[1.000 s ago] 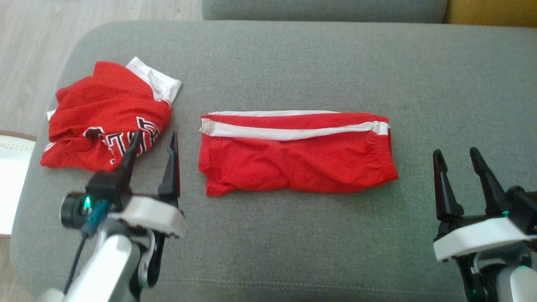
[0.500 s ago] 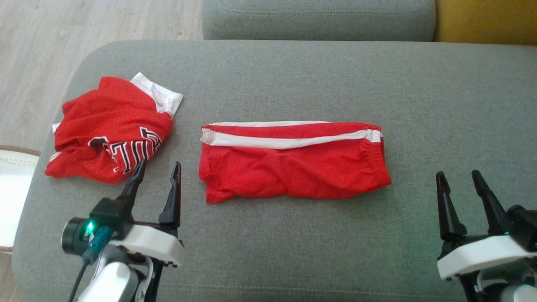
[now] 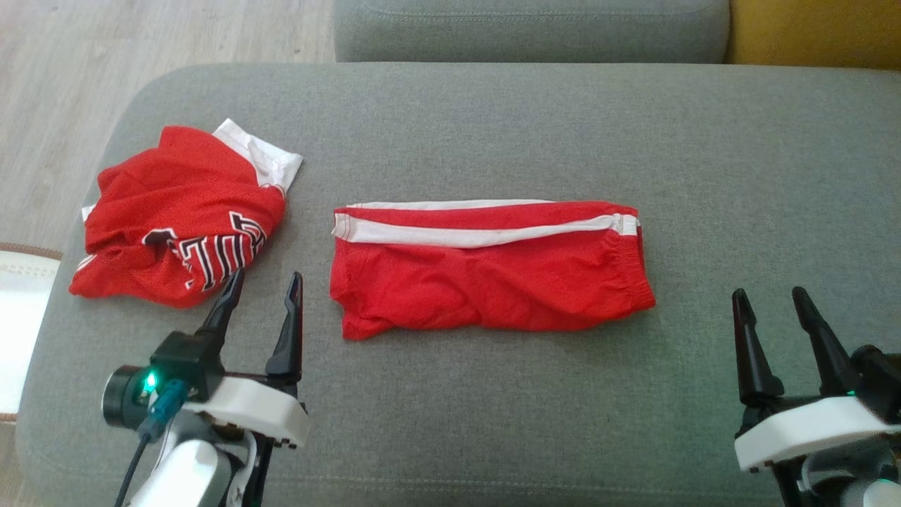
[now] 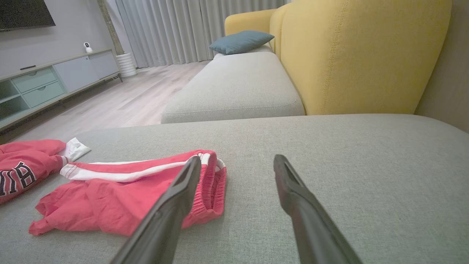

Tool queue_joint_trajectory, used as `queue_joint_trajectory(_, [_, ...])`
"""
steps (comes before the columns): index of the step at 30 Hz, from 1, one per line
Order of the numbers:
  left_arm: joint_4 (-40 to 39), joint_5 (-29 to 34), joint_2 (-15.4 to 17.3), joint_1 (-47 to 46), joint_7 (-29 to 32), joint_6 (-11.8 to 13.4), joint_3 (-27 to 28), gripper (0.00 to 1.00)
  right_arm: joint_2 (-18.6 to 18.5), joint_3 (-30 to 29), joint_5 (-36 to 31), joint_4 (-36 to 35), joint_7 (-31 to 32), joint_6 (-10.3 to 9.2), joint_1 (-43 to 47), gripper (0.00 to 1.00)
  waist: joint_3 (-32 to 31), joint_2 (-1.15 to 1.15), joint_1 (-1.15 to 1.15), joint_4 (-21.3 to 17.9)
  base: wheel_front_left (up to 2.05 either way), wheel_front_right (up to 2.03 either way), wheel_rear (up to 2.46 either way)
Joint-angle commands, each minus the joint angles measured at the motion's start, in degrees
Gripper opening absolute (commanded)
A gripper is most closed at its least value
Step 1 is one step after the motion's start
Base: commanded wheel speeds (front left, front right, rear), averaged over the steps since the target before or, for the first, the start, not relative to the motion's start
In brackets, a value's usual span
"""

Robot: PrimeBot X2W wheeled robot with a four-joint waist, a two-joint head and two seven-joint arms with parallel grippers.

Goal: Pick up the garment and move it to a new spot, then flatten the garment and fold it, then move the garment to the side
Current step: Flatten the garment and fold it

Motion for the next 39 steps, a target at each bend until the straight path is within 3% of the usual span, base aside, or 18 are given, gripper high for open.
queue_joint_trajectory(1, [-1.8, 0.0, 1.7, -2.5, -0.3, 0.2, 2.2, 1.00, -0.4, 1.0, 0.1, -2.1, 0.2, 0.43, -1.5, 1.00, 0.4, 0.00, 0.00, 0.2, 0.00, 0.00, 0.00])
queue_joint_trajectory(9, [-2.0, 0.6, 1.7, -4.7, -0.4, -0.4, 2.0, 1.00, -0.4, 2.3, -1.2, 1.1, 2.6, 0.43, -4.4, 1.00, 3.0, 0.00, 0.00, 1.8, 0.00, 0.00, 0.00])
queue_joint_trajectory(19, [-1.1, 1.6, 0.5, -10.2, -0.7, -2.5, 2.1, 1.00, -0.4, 6.5, -1.6, 14.2, 7.2, 0.43, -16.1, 1.00, 8.3, 0.00, 0.00, 5.0, 0.00, 0.00, 0.00])
queue_joint_trajectory(28, [-0.9, 3.4, -1.6, -12.9, -0.8, -4.6, 2.8, 1.00, -0.4, 1.8, -4.5, 23.7, 11.6, 0.43, -24.7, 1.00, 12.1, 0.00, 0.00, 6.9, 0.00, 0.00, 0.00])
queue_joint_trajectory(35, [-0.5, 4.9, -3.0, -13.3, -0.8, -6.2, 4.2, 1.00, -0.4, 0.8, -2.7, 27.8, 17.2, 0.43, -27.6, 1.00, 13.7, 0.00, 0.00, 7.2, 0.00, 0.00, 0.00])
queue_joint_trajectory(36, [-0.5, 5.1, -3.2, -13.3, -0.8, -6.4, 4.5, 1.00, -0.4, 1.0, -2.1, 28.0, 17.9, 0.43, -27.7, 0.81, 13.8, 0.00, 0.00, 7.2, 0.00, 0.00, 0.00])
queue_joint_trajectory(37, [-0.4, 5.3, -3.3, -13.2, -0.8, -6.6, 4.7, 1.00, -0.4, 1.3, -1.2, 28.1, 18.5, 0.43, -27.8, 0.33, 13.9, 0.00, 0.00, 7.2, 0.00, 0.00, 0.00])
queue_joint_trajectory(38, [-0.3, 5.5, -3.5, -13.1, -0.8, -6.8, 5.0, 1.00, -0.4, 1.6, -1.2, 28.0, 19.0, 0.43, -27.7, 0.00, 14.0, 0.00, 0.00, 7.1, 0.00, 0.00, 0.00])
queue_joint_trajectory(39, [-0.2, 5.7, -3.7, -13.0, -0.8, -7.0, 5.2, 1.00, -0.4, 1.8, -0.3, 27.9, 19.5, 0.43, -27.6, 0.00, 14.0, 0.00, 0.00, 7.0, 0.00, 0.00, 0.00])
